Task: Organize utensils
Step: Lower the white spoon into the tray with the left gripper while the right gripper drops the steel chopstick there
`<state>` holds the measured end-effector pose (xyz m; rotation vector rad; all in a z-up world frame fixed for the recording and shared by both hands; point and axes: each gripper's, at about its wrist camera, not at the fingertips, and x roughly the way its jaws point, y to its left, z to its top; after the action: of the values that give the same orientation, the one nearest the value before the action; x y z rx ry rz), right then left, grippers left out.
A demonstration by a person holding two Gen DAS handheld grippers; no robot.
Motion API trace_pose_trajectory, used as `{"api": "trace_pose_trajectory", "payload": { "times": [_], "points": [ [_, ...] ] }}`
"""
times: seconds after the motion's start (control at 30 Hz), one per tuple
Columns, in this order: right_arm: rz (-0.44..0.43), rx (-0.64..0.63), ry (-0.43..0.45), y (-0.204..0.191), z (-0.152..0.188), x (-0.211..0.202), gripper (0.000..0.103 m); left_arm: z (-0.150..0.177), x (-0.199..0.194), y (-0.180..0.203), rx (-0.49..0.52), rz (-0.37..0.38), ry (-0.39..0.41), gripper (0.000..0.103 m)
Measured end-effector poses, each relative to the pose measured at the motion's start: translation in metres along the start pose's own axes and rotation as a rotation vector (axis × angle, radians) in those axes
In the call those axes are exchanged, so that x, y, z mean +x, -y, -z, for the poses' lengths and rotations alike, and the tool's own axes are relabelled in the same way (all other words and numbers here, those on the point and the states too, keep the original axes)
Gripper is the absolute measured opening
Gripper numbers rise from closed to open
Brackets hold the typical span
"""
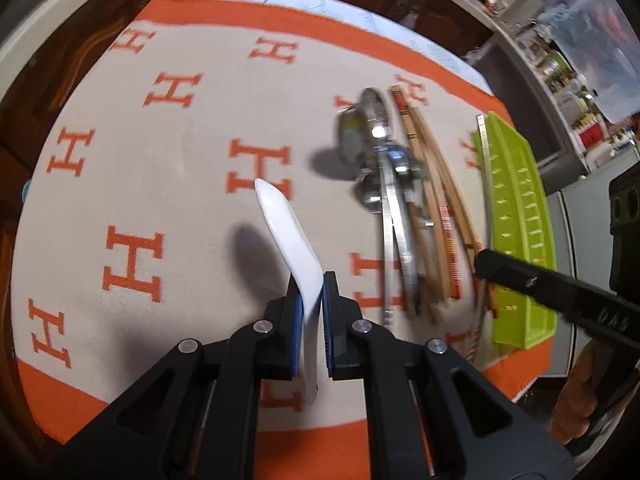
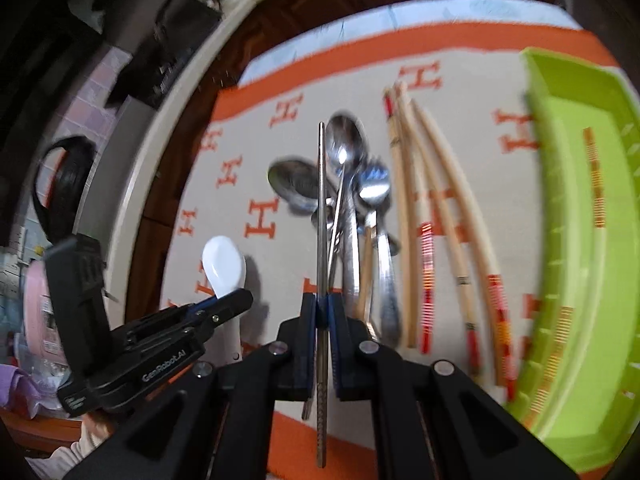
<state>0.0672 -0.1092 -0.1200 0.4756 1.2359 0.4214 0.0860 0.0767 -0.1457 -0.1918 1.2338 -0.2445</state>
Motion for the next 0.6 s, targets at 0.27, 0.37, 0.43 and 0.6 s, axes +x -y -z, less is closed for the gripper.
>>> {"api": "trace_pose_trajectory", "payload": {
  "times": [0.27,0.37,0.43,0.6],
  "points": [
    [0.185,0.017,0.175,0.050,-0.011,-0.113,0.006,-0.012,-0.034,0.086,0.188,0.082,0.039,0.006],
    [0.237,0.037,0.181,0.076,-0.023,-0.131,0.006,-0.018,-0.038,0.128,0.258,0.111,0.042,0.006],
    [0.277,0.050,0.165,0.096,-0.031,-0.132,0.006,-0.021,-0.036,0.159,0.310,0.121,0.047,0.006],
    [0.314,0.084,0.049,0.140,-0.043,-0.098,0.006,-0.026,-0.013,0.215,0.375,0.112,0.023,0.006]
  ]
}}
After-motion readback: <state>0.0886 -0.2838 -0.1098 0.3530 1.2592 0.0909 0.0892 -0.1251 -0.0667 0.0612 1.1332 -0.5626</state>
